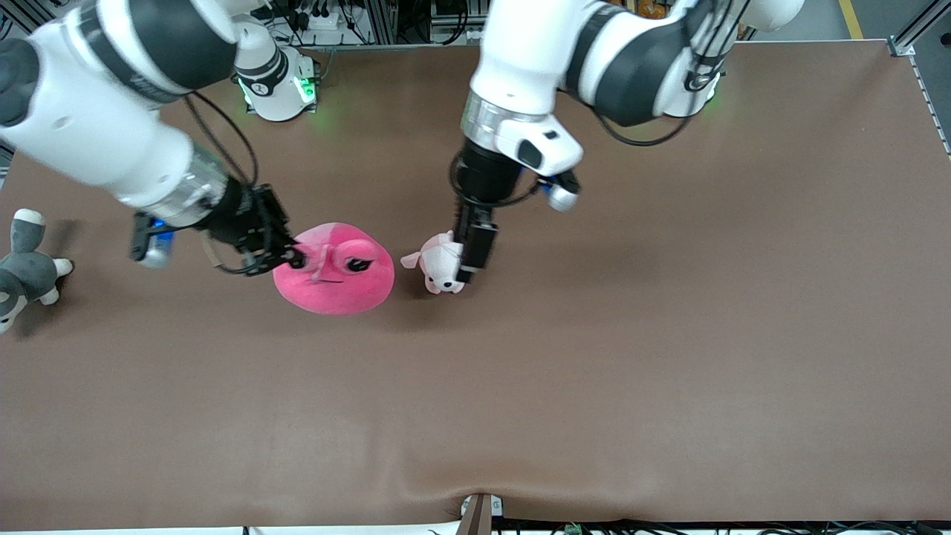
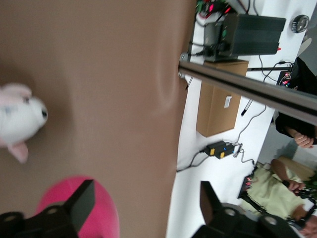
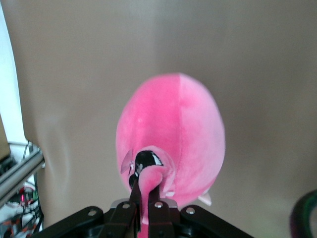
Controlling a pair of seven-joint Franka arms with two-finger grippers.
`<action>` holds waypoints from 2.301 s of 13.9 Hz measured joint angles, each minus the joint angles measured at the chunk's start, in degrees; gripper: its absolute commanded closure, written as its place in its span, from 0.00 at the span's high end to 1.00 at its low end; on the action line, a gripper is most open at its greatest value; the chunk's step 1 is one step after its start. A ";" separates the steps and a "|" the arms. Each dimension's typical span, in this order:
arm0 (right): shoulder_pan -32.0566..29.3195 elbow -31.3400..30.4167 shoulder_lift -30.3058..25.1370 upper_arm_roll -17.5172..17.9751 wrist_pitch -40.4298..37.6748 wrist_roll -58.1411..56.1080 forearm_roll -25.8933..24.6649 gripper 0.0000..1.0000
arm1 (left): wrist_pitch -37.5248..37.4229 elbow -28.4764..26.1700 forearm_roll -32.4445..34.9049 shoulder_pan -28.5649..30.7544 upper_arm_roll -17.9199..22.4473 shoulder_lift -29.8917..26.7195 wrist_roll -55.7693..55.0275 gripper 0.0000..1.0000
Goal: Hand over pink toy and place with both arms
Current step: 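Carry the pink toy aside with the right gripper while the left gripper withdraws, then open the right gripper to set the pink toy on the table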
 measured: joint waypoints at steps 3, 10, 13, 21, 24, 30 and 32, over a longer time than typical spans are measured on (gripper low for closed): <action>-8.86 -0.30 0.56 -0.21 -5.47 -14.17 0.06 0.00 | -4.96 -0.29 -1.95 4.73 0.02 -0.71 13.47 1.00; -25.50 -6.14 8.86 -0.35 -10.08 -44.96 0.49 0.00 | -18.53 -3.91 -9.10 17.64 -0.01 -7.62 45.47 1.00; -28.26 -6.56 11.75 -0.31 -9.31 -52.56 0.61 0.00 | -22.97 -8.03 -9.35 22.73 -1.99 -12.94 57.23 1.00; -30.53 -6.65 15.89 -0.28 -7.08 -56.72 1.36 1.00 | -34.56 -20.61 -9.57 34.60 -3.10 -25.80 102.75 1.00; -30.55 -4.08 15.79 0.15 -8.57 -56.88 1.87 1.00 | -36.29 -20.80 -9.48 36.45 -3.12 -25.79 114.30 1.00; -28.71 11.42 14.06 2.55 -20.90 -56.91 3.17 1.00 | -41.50 -20.81 -5.07 40.14 -7.02 -26.42 129.55 1.00; -28.42 13.88 12.21 2.54 -23.75 -57.23 3.15 1.00 | -42.76 -20.81 -5.04 40.76 -7.28 -27.13 131.05 1.00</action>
